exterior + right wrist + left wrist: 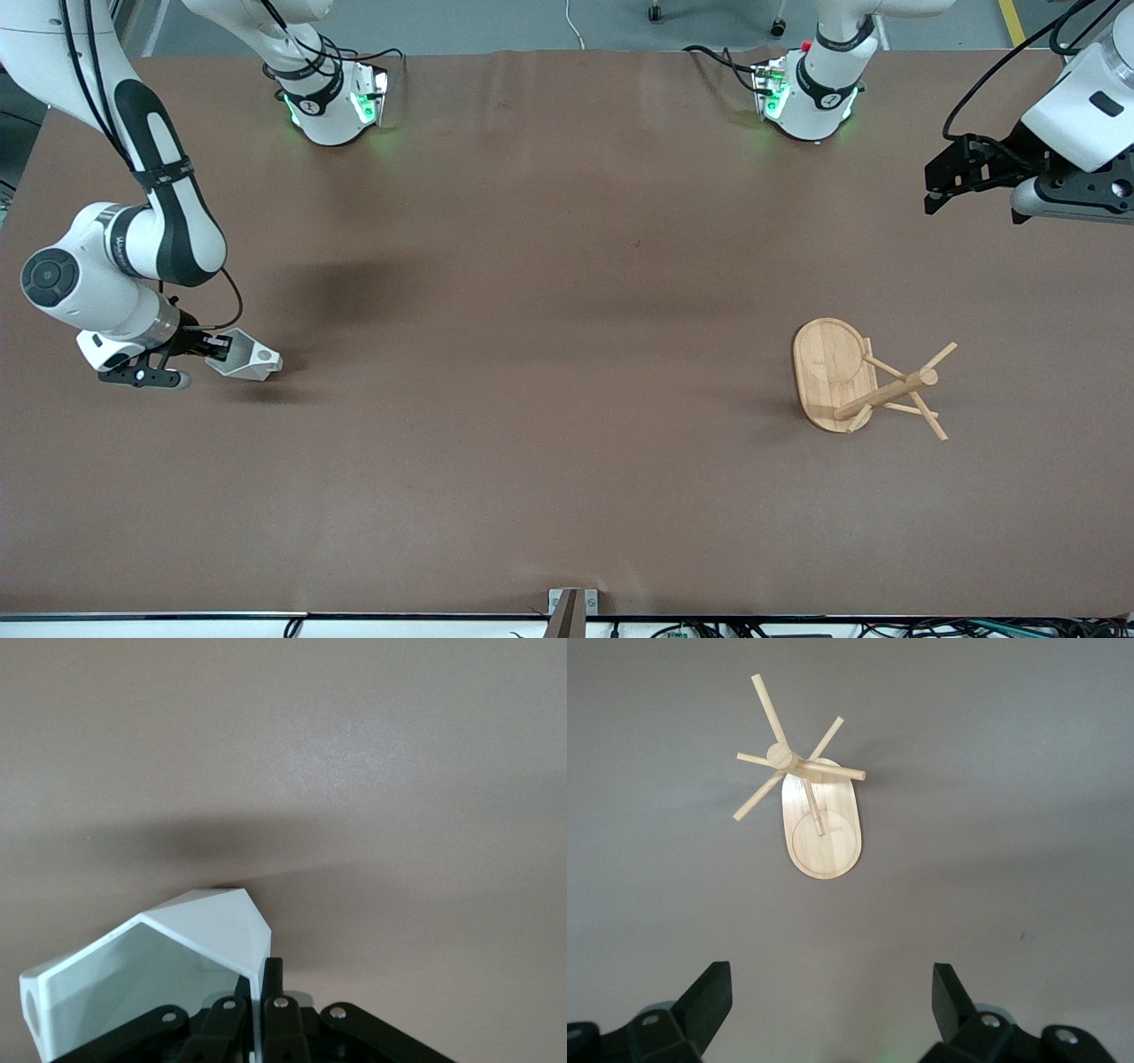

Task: Hang cup on rack
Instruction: 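Reach the right gripper to the white cup and grasp it, then lift the cup with the right gripper while the left gripper approaches, then grasp the cup with the left gripper from the right gripper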

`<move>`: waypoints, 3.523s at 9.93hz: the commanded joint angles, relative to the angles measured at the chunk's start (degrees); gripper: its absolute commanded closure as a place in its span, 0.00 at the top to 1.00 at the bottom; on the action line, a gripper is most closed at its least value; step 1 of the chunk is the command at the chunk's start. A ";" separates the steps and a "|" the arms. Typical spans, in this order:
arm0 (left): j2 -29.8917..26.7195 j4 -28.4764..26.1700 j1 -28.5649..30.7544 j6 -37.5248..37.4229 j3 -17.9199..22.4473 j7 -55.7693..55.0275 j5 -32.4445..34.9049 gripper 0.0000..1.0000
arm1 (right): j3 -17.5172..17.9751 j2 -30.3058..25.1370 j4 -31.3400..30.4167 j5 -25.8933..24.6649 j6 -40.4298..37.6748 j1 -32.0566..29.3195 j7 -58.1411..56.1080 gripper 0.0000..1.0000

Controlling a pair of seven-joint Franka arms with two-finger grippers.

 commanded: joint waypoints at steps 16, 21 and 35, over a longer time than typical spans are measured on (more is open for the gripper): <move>6.56 -0.72 -14.31 14.86 -17.52 2.05 -6.24 1.00 | 0.59 -4.83 12.54 69.10 -25.24 33.19 -4.87 0.01; 10.60 -0.73 -18.28 20.05 -18.30 15.46 -3.25 1.00 | 0.59 -4.92 12.36 75.25 -27.53 34.16 -5.06 0.01; 17.02 -9.25 -17.23 32.10 -18.83 35.71 -15.90 1.00 | 0.59 -9.76 9.28 75.71 -31.05 34.25 -4.36 0.01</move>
